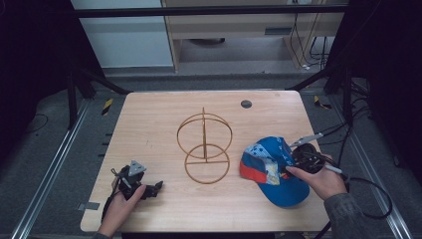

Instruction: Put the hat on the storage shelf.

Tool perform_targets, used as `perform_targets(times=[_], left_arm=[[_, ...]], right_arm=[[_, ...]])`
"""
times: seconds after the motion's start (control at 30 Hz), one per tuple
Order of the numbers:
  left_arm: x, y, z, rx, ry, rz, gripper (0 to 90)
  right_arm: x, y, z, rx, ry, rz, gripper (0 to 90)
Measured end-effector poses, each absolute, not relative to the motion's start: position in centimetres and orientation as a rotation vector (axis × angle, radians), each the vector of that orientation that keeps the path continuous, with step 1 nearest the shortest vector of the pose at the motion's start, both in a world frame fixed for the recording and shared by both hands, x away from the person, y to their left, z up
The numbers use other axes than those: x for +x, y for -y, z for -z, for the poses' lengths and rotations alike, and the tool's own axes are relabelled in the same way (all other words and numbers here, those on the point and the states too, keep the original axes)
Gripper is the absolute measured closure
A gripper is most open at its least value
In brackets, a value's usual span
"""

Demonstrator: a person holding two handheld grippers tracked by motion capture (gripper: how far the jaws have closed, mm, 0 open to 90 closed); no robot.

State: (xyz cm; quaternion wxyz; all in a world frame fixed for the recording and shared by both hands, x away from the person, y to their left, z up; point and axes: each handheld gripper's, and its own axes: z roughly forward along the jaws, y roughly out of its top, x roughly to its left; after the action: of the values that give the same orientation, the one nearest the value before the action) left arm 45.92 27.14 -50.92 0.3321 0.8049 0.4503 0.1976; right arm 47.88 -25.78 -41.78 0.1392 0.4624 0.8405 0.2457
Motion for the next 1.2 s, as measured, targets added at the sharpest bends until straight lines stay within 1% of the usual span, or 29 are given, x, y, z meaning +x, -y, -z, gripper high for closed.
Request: perform_targets(times=[0.03, 0.13, 0.27, 0.3, 0.33, 0.37, 0.4, 0.43, 0.47, 0.5, 0.53, 0.6, 0.8, 0.87, 0.9, 1.0, 1.07, 1.1, 1.13, 1.2], left_arm=[[45.9, -27.1, 50.9, 2.103, -1.177, -0.516, 0.0], [45.9, -27.1, 50.9, 2.104, -1.176, -0.516, 0.0], [45.9, -27.1, 50.9, 2.103, -1.176, -0.516, 0.0], [45.9, -27.1, 50.9, 2.103, -1.176, -0.516, 0.0], [45.9, -27.1, 50.9, 2.103, -1.176, -0.516, 0.0], [45.9, -27.1, 50.9, 2.103, -1.176, -0.516, 0.0], [45.9, -27.1, 50.9, 2.103, -1.176, -0.516, 0.0], [45.9, -27.1, 50.9, 2.104, -1.176, -0.516, 0.0], [45.9, -27.1, 50.9, 2.103, -1.176, -0.516, 0.0], [45.9, -27.1, 50.9, 2.103, -1.176, -0.517, 0.0], [45.9, -27.1, 50.9, 2.103, -1.176, -0.516, 0.0], [45.9, -27.1, 50.9, 2.103, -1.176, -0.516, 0.0], [45.9, -27.1, 50.9, 2.103, -1.176, -0.516, 0.0], [45.9, -27.1, 50.9, 2.103, -1.177, -0.516, 0.0], [45.9, -27.1, 50.9, 2.103, -1.177, -0.516, 0.0], [45.9, -27.1, 50.9, 2.104, -1.177, -0.516, 0.0], [45.9, -27.1, 50.9, 2.104, -1.176, -0.515, 0.0], [45.9, -27.1, 50.9, 2.103, -1.176, -0.515, 0.0], [45.9, -27.1, 50.9, 2.104, -1.176, -0.516, 0.0], [45.9, -27.1, 50.9, 2.104, -1.176, -0.515, 0.0]], right_arm=[[47.9, 25.8, 41.8, 1.337, -2.429, -0.710, 37.3], [48.3, 25.4, 42.1, 1.356, -2.457, -0.704, 43.0], [48.7, 25.1, 42.4, 1.337, -2.497, -0.700, 58.1], [48.7, 25.0, 42.5, 1.341, -2.505, -0.701, 62.7], [48.8, 25.0, 42.6, 1.339, -2.519, -0.696, 70.1], [48.8, 25.0, 42.6, 1.339, -2.519, -0.696, 70.1], [48.9, 25.0, 42.6, 1.331, -2.526, -0.695, 74.3], [48.9, 24.9, 42.6, 1.333, -2.530, -0.697, 78.8], [48.9, 25.0, 42.5, 1.317, -2.535, -0.707, 85.1], [49.0, 25.0, 42.4, 1.312, -2.539, -0.705, 85.1], [49.0, 25.0, 42.4, 1.312, -2.539, -0.705, 87.3], [48.9, 25.2, 42.1, 1.314, -2.550, -0.727, 88.9], [48.8, 25.7, 40.9, 1.315, -2.548, -0.748, 89.1], [48.7, 25.8, 40.1, 1.313, -2.546, -0.753, 89.2], [48.7, 26.0, 39.1, 1.299, -2.542, -0.751, 89.2], [48.7, 26.1, 38.3, 1.280, -2.544, -0.750, 89.2], [48.7, 26.3, 36.7, 1.274, -2.536, -0.762, 89.2], [48.7, 26.3, 36.7, 1.274, -2.536, -0.762, 89.2], [48.7, 26.5, 35.4, 1.263, -2.522, -0.778, 89.2], [48.7, 26.5, 35.0, 1.264, -2.519, -0.786, 89.2]])
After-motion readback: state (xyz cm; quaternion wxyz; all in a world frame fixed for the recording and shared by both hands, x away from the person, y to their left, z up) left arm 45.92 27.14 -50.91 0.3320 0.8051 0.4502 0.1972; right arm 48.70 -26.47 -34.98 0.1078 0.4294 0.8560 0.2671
